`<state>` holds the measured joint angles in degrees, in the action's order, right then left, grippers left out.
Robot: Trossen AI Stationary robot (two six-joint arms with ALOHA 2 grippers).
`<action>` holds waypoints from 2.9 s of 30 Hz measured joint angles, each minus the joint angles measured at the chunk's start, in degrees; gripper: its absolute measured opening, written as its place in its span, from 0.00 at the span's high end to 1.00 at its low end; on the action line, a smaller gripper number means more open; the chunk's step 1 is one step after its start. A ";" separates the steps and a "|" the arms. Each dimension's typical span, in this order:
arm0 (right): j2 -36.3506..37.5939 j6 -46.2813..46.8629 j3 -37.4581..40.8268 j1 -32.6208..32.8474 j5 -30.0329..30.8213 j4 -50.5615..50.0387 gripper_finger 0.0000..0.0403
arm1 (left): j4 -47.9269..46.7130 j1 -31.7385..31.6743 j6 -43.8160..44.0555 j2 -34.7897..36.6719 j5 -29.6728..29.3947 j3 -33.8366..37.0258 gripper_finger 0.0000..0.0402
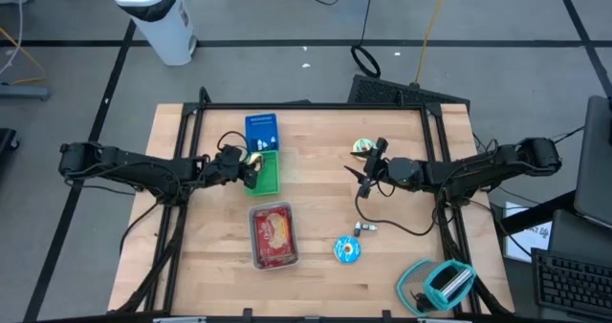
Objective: Pick & Place Food Item
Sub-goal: Put the black donut into the green bin
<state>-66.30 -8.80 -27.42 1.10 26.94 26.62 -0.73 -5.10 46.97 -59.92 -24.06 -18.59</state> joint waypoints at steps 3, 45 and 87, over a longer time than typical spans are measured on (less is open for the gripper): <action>0.00 0.00 0.00 -0.02 0.00 0.01 0.51 | 0.01 0.00 0.84 0.00 0.01 0.00 0.90; 0.00 0.02 0.00 0.00 0.00 -0.38 0.51 | 0.45 -0.07 -0.77 1.14 0.64 -0.05 0.56; 0.00 0.02 0.00 0.00 -0.02 -0.43 0.51 | -14.99 -0.07 0.23 1.14 -4.52 -6.71 0.56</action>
<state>-66.30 -8.78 -27.42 1.11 26.92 26.20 -15.73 -5.17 47.19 -58.78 -28.58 -25.30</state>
